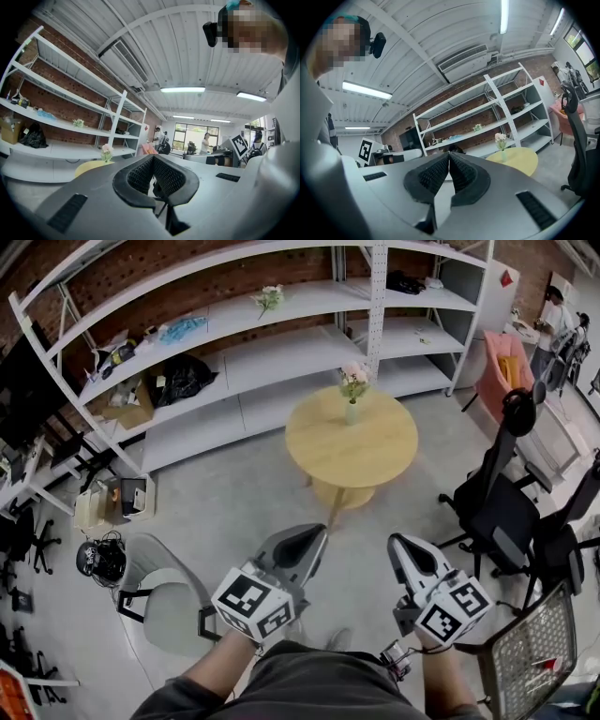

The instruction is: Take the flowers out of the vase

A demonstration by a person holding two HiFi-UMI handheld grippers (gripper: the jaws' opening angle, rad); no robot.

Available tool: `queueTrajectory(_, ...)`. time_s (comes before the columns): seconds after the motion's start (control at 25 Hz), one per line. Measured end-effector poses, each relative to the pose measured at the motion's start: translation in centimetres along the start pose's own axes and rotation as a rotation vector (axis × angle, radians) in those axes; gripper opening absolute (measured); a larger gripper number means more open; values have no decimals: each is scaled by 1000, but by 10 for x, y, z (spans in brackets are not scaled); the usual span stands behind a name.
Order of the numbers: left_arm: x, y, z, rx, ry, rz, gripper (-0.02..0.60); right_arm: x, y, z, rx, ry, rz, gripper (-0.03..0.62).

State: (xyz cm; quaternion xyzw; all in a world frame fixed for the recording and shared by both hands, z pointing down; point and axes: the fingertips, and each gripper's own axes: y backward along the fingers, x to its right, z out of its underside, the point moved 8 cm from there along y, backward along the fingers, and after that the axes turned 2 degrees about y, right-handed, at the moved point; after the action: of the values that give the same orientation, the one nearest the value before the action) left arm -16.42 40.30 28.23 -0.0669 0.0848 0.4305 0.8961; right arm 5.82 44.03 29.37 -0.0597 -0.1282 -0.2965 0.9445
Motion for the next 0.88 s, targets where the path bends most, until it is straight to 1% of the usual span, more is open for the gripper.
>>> queueTrajectory(0.2,18,-2,3,9,3,-18,3,7,16,-3,-3,-1,-19,15)
queueTrajectory(0.44,19,-4,6,6,9,-31,3,12,17,1,-10,-16,-28,15)
queueTrajectory(0.68,-1,-15,11,-6,21,-31,3,23,-1,7,-26,-31,-24,15)
queueTrajectory(0.88,-32,-38,7,-5,21,-11,3,39,-30,5,-28,-37,-9,15)
